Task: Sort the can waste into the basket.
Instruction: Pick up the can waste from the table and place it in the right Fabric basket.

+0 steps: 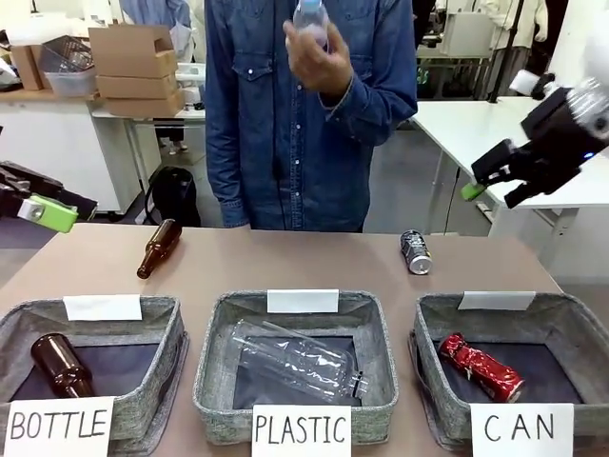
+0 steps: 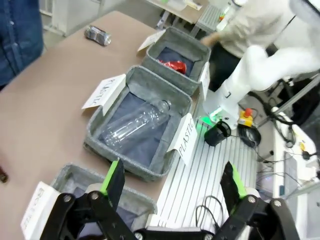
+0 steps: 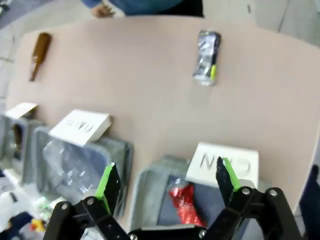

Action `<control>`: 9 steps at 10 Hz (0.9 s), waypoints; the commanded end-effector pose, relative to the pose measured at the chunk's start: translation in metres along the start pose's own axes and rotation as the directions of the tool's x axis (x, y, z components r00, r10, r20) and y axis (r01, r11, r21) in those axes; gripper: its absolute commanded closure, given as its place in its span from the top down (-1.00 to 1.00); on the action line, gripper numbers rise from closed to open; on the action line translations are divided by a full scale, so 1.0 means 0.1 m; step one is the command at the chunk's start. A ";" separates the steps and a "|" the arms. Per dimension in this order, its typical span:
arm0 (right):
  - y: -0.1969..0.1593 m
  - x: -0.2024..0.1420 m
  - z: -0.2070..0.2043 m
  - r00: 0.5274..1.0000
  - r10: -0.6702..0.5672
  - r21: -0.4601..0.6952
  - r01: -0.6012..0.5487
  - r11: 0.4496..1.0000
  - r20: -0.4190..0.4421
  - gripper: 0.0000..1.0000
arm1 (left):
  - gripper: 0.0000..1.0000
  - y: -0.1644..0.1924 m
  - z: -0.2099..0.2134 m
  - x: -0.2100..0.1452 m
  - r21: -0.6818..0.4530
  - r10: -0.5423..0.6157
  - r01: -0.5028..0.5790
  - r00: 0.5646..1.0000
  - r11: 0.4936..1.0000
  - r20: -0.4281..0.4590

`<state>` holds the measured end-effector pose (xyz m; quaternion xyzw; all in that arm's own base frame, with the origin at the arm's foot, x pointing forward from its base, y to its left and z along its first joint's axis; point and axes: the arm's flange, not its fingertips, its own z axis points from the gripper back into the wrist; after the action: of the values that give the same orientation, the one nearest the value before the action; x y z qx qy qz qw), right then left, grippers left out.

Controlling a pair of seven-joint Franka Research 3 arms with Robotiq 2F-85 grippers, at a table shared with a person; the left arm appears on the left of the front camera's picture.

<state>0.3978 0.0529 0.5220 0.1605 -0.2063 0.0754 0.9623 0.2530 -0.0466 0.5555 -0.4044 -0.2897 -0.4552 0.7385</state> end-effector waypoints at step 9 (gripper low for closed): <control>-0.42 0.89 -2.41 1.000 -0.022 -0.190 0.018 0.982 -0.018 1.00 | 1.00 0.00 0.00 0.02 -0.011 -0.011 0.011 1.000 1.000 0.017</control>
<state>0.5651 0.1010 0.3362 0.0795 -0.1972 0.0696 0.9746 0.2530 -0.0466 0.5557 -0.4045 -0.2896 -0.4552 0.7384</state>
